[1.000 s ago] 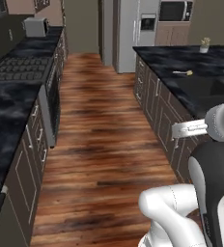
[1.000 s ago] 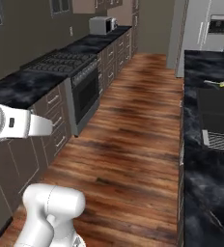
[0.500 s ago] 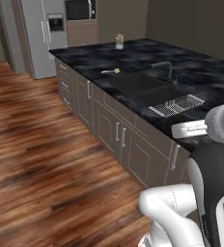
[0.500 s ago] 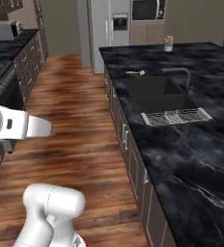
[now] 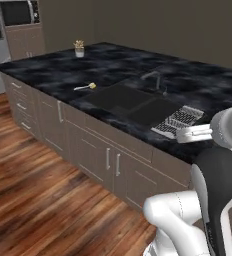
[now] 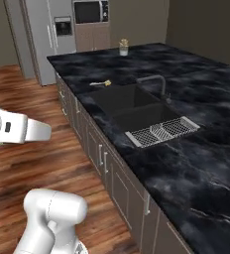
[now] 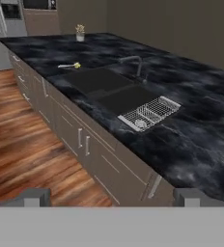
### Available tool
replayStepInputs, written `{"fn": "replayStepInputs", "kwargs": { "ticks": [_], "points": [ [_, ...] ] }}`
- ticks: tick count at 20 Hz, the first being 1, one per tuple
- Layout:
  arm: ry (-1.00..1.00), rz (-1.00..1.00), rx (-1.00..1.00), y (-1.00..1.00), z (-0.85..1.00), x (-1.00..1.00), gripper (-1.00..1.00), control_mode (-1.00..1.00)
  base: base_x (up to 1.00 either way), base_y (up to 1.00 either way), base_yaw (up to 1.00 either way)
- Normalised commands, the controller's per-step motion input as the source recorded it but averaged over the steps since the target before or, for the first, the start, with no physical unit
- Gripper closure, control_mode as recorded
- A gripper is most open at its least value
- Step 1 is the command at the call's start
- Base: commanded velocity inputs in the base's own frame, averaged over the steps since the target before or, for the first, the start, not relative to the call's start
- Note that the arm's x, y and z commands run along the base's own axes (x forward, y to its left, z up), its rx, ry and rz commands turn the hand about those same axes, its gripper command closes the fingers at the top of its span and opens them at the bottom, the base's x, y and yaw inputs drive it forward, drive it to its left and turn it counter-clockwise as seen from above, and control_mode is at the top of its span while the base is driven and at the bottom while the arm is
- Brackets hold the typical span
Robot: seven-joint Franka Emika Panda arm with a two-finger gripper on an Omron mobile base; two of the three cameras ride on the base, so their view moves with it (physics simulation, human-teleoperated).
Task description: Grab the spray bottle from the cabinet, then place it next to the cutting board for sanitizing. Then grab the dish brush from the countertop next to the sink and place it next to the cutting board.
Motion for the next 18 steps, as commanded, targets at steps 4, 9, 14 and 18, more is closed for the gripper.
{"fn": "replayStepInputs", "kwargs": {
  "ticks": [4,9,14,18],
  "points": [
    [0.0,0.0,0.0,0.0,0.0,0.0,-1.0,1.0,1.0,1.0,-0.45],
    [0.0,0.0,0.0,0.0,0.0,0.0,-1.0,1.0,0.97,1.0,-0.47],
    [0.0,0.0,0.0,0.0,0.0,0.0,-1.0,1.0,0.8,1.0,-0.49],
    [0.0,0.0,0.0,0.0,0.0,0.0,-1.0,1.0,0.5,1.0,-0.44]
  ]
}}
